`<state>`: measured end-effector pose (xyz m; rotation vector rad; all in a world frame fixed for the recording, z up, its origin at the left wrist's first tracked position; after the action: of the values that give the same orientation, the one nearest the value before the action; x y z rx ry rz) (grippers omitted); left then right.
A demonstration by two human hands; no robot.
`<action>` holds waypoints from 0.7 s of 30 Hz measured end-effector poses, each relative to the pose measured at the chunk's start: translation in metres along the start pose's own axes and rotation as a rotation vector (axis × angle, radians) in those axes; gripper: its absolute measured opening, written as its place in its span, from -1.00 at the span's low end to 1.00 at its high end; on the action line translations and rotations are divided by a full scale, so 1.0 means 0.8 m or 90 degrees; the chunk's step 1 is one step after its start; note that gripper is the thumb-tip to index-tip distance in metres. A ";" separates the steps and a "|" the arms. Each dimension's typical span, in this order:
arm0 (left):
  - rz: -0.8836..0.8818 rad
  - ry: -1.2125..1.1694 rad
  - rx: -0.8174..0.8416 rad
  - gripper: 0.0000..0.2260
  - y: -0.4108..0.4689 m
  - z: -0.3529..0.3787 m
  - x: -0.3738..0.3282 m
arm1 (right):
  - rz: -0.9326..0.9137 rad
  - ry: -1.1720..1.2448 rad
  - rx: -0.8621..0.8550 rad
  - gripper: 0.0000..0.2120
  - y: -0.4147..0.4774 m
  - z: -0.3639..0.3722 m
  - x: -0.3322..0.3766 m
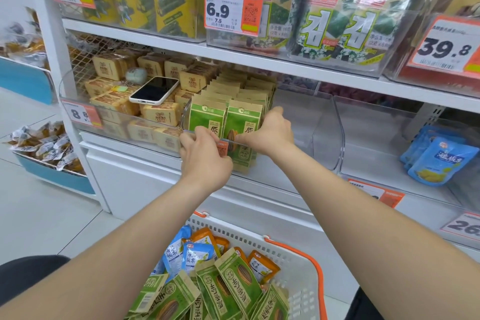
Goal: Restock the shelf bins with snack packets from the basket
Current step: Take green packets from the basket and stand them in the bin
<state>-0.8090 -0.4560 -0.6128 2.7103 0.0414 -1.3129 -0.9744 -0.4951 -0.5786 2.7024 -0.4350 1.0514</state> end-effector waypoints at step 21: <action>0.121 0.685 0.659 -0.73 -0.050 0.069 0.090 | -0.379 -0.678 0.597 -0.78 -0.135 0.129 -0.095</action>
<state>-0.8105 -0.4255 -0.7073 3.6830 -0.9833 0.4918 -0.9261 -0.4101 -0.7143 3.5585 0.9410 -0.5862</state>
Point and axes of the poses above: each hand's wrist, its own y-axis towards the middle knuckle, its own z-axis out of the palm, x = y × z, the point moved 4 cm from there along y, towards the middle knuckle, and after that the axes turned 2 degrees about x, right-handed, at the moved point
